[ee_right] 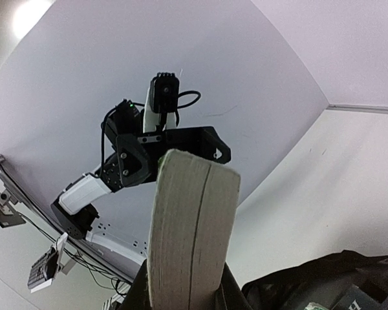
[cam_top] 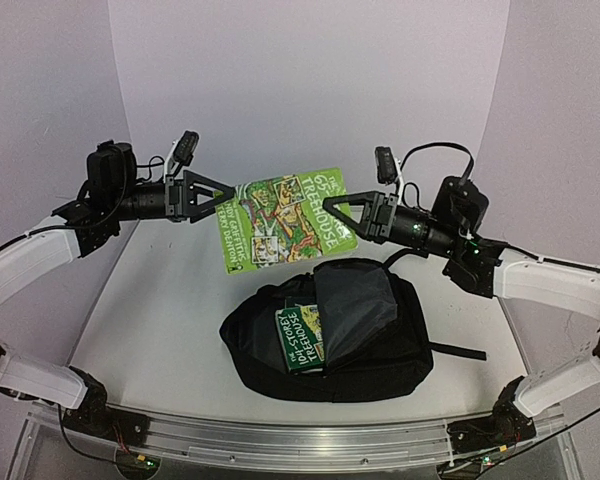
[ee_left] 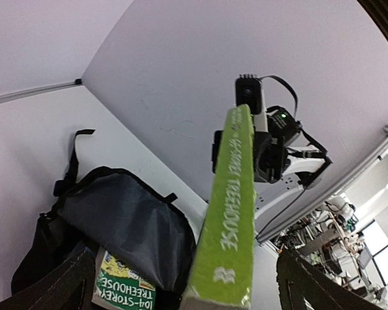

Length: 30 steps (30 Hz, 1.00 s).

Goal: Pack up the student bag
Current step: Pick up the book from the center of the board.

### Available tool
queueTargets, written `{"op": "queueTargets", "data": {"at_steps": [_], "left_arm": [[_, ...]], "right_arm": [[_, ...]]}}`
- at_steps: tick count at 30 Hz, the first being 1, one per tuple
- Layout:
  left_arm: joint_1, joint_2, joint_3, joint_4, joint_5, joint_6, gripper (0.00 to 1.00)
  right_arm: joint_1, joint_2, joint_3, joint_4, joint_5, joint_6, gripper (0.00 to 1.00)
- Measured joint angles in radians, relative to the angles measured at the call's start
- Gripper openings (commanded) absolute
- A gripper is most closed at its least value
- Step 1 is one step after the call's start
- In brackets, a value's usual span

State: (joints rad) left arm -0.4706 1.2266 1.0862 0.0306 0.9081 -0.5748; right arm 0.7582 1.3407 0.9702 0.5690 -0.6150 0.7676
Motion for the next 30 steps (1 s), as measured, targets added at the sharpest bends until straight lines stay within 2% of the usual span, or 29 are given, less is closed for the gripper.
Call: {"op": "queueTargets", "data": {"at_steps": [7, 11, 15, 21, 22, 24, 25, 27, 30], "left_arm": [[-0.002, 0.004, -0.003, 0.077, 0.111, -0.037, 0.97], [-0.002, 0.009, -0.003, 0.084, 0.135, -0.051, 0.89], [-0.002, 0.027, -0.003, 0.084, 0.146, -0.067, 0.65], [-0.002, 0.05, -0.005, 0.084, 0.141, -0.086, 0.2], [-0.001, 0.053, -0.005, 0.084, 0.138, -0.091, 0.1], [0.0, 0.059, -0.005, 0.084, 0.136, -0.103, 0.01], [0.0, 0.06, -0.006, 0.085, 0.134, -0.104, 0.0], [0.0, 0.065, -0.007, 0.086, 0.127, -0.108, 0.0], [-0.002, 0.071, -0.015, 0.069, 0.095, -0.114, 0.0]], "right_arm": [[0.0, 0.051, -0.006, 0.196, 0.043, 0.103, 0.0], [0.0, 0.102, -0.006, 0.275, 0.039, 0.147, 0.0], [0.0, 0.145, -0.006, 0.302, 0.037, 0.166, 0.0], [0.0, 0.169, -0.006, 0.307, 0.039, 0.173, 0.01], [0.0, 0.169, -0.006, 0.308, 0.041, 0.172, 0.05], [0.0, 0.169, -0.006, 0.306, 0.046, 0.166, 0.25], [0.0, 0.169, -0.006, 0.302, 0.046, 0.162, 0.35], [0.0, 0.169, -0.005, 0.28, 0.062, 0.137, 0.63], [0.0, 0.156, 0.0, 0.207, 0.109, 0.093, 0.81]]}}
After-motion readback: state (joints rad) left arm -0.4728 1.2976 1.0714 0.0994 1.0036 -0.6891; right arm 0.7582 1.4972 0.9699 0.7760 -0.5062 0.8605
